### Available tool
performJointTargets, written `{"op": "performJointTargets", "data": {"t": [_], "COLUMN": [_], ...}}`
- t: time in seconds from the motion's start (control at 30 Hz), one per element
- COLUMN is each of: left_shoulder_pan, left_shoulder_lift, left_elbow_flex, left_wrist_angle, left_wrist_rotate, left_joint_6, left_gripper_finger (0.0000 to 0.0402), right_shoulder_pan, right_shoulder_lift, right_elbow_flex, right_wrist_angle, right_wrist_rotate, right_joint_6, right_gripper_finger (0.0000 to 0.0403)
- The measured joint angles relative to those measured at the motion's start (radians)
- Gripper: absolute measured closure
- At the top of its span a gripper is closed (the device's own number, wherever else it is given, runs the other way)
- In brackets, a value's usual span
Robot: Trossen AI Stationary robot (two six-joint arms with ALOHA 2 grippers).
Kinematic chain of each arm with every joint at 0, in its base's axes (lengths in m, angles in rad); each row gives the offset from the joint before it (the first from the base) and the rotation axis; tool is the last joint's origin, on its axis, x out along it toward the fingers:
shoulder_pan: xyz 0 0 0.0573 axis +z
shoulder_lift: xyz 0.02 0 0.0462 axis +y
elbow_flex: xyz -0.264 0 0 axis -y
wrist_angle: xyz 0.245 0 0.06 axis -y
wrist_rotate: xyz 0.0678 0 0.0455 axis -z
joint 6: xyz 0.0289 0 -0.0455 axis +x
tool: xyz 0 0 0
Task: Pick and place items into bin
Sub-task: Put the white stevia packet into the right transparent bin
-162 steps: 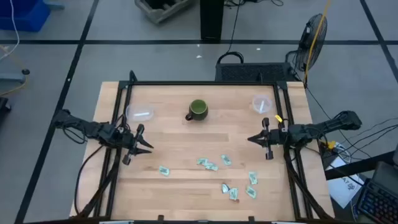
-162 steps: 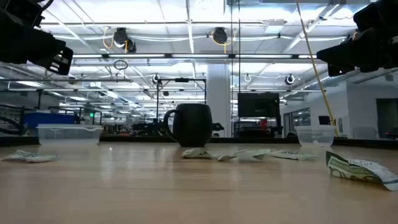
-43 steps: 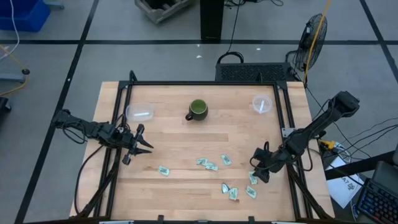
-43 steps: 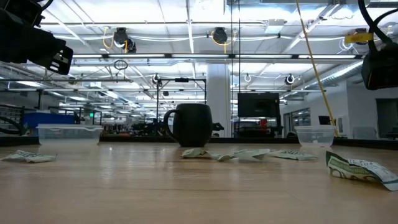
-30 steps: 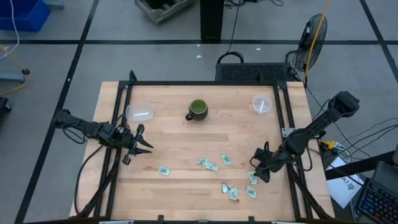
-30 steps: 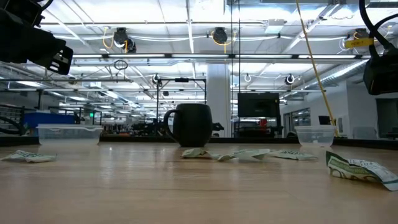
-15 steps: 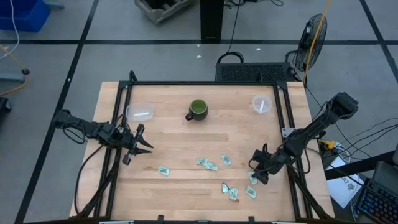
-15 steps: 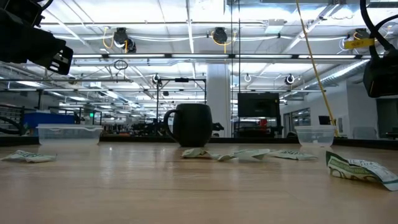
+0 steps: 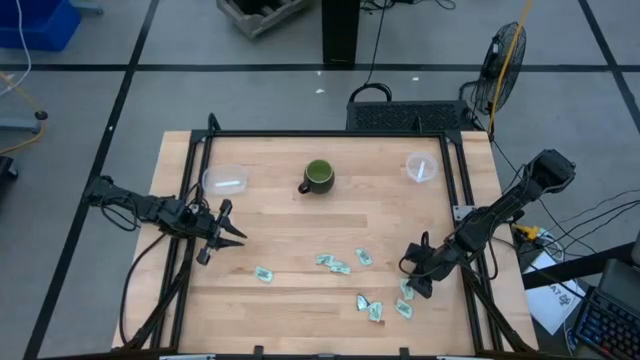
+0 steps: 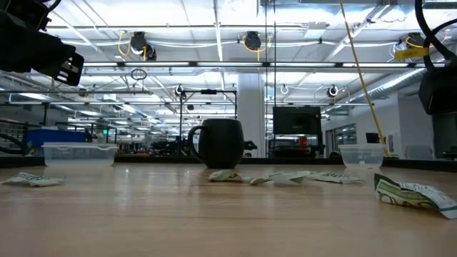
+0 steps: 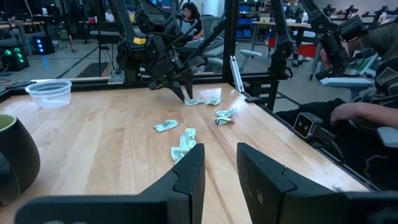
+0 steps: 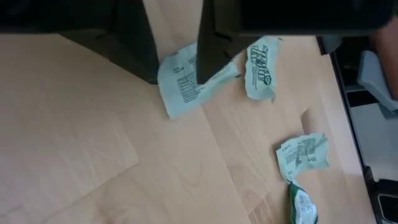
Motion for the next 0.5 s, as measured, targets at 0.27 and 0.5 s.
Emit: {"op": "performJointTargets", "data": {"t": [0.27,0.5], "left_shoulder_pan": [0.0,0.0], "left_shoulder_lift": [0.0,0.0], "left_elbow_flex": [0.0,0.0], "left_wrist_angle": [0.0,0.0], "left_wrist_rotate": [0.0,0.0], "left_joint_6": [0.0,0.0], "left_gripper_finger": [0.0304,0.0304], "right_shoulder_pan": [0.0,-0.025], "right_shoulder_lift": [0.002,-0.018], "right_elbow_flex": [-0.002,-0.002], "right_wrist_angle": [-0.004,0.001], "right_wrist_rotate": [0.055,0.134], "right_joint_6": [-0.045,-0.096], "right_gripper_finger": [0.0395,0.04]}}
